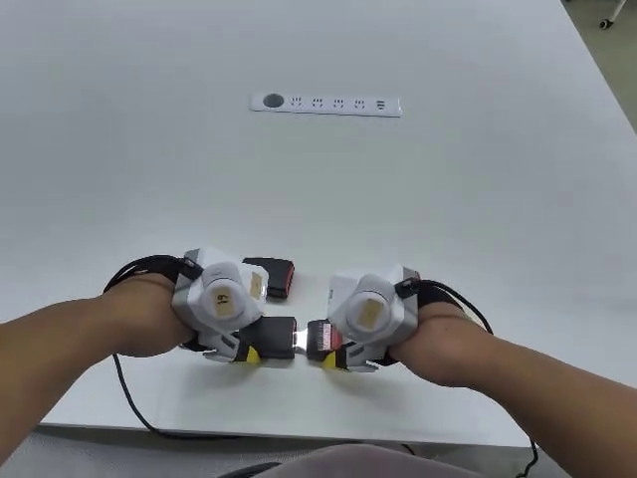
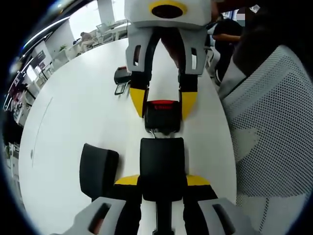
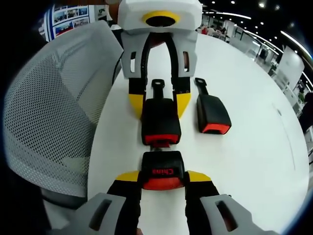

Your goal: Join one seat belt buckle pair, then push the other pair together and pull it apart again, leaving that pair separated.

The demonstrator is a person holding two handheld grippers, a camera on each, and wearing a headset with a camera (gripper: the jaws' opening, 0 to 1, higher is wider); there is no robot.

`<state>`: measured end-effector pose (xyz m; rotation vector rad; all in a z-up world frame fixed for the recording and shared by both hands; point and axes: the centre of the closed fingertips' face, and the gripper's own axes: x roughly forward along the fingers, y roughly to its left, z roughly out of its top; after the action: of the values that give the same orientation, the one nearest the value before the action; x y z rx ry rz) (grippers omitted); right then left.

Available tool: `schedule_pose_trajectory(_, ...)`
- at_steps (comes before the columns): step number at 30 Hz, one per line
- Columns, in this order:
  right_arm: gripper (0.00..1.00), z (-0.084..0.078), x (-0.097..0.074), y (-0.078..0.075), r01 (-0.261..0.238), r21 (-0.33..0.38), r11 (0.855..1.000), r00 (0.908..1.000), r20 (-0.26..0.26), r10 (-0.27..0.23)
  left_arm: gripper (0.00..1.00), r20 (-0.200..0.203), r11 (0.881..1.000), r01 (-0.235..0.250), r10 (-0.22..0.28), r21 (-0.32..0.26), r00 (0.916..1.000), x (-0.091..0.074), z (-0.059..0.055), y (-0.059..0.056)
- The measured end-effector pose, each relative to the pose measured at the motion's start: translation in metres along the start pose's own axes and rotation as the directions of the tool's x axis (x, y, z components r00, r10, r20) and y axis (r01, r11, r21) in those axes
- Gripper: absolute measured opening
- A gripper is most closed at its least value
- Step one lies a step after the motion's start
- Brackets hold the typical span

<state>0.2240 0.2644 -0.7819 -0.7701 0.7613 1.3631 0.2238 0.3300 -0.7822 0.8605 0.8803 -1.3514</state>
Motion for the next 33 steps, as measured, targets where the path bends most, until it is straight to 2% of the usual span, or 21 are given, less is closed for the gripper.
schedule_pose_trajectory(3,0.3,0.0047,0.0061,-0.0022,-0.004,0.005,1.0,1.0,0.004,0.004,0.32,-0.005,1.0,0.002,-0.002,0.006,1.0,0.0005,-0.0009,0.0005)
schedule_pose_trajectory(4,0.3,0.0034,0.0073,0.0012,-0.031,0.009,0.999,0.9995,-0.01,0.031,0.33,-0.012,1.0,0.002,-0.001,0.007,0.9999,0.0006,-0.0026,0.0009)
schedule_pose_trajectory(5,0.3,0.0073,0.0098,-0.0021,-0.028,-0.002,1.0,0.9995,0.012,0.028,0.33,-0.01,1.0,0.004,-0.004,-0.001,0.9999,0.001,-0.0028,0.0002)
schedule_pose_trajectory(15,0.31,0.0056,0.004,-0.0013,-0.017,0.008,1.0,0.9999,0.004,0.017,0.33,-0.02,1.0,0.005,-0.005,0.002,0.9998,0.0013,0.0006,0.0006)
schedule_pose_trajectory(20,0.3,0.005,0.0024,-0.0017,-0.014,-0.031,0.999,0.9999,-0.003,0.014,0.33,0.005,1.0,0.004,-0.004,-0.018,1.0,0.0004,0.0,0.0014)
schedule_pose_trajectory(25,0.3,0.0045,0.0028,-0.0014,-0.02,-0.021,1.0,0.9998,0.004,0.02,0.33,0.036,0.999,-0.001,0.003,-0.034,0.9993,-0.0009,-0.0014,0.0019)
schedule_pose_trajectory(33,0.31,0.0019,0.0,-0.0008,-0.015,0.001,1.0,0.9996,0.023,0.015,0.33,0.035,1.0,-0.016,0.017,-0.017,0.9993,-0.0015,0.0,0.001)
